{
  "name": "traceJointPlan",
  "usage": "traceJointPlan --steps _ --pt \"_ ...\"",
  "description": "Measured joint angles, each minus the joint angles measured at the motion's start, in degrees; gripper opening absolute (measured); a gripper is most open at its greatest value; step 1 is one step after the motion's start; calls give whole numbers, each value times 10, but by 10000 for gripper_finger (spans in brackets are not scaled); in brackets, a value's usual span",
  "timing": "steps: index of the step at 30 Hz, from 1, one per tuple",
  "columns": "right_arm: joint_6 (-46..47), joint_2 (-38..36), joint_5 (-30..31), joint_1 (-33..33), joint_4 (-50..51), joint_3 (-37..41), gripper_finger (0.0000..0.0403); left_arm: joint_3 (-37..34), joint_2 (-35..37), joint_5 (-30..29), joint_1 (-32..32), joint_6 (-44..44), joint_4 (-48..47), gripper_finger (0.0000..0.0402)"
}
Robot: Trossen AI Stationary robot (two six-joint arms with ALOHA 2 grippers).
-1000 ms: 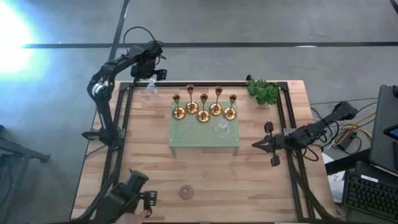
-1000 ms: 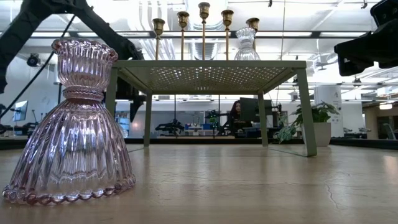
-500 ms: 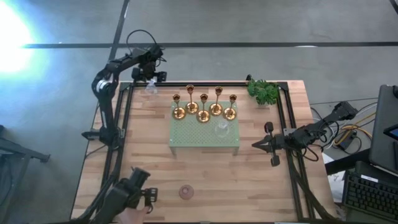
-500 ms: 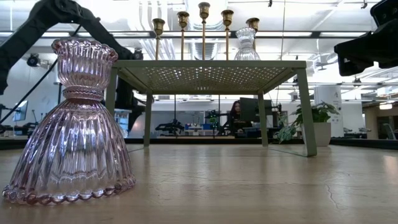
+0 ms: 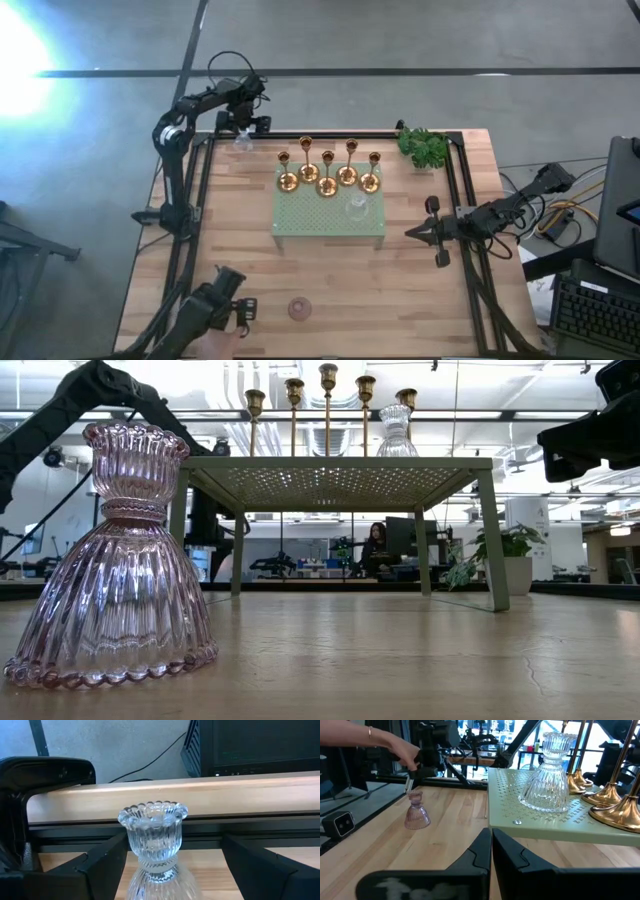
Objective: Pick & Place candle stick holders
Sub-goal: Put the white crystal glass candle holder on the shelf
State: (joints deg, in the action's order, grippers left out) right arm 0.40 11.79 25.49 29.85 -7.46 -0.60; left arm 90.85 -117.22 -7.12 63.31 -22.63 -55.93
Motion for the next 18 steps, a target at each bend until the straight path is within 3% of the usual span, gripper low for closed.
traceJointPlan --steps 5,18 --pt "0 0 0 0 0 0 9 0 -1 -4 0 -1 2 294" --pt "0 0 0 0 0 0 9 0 -1 -9 0 -1 2 128"
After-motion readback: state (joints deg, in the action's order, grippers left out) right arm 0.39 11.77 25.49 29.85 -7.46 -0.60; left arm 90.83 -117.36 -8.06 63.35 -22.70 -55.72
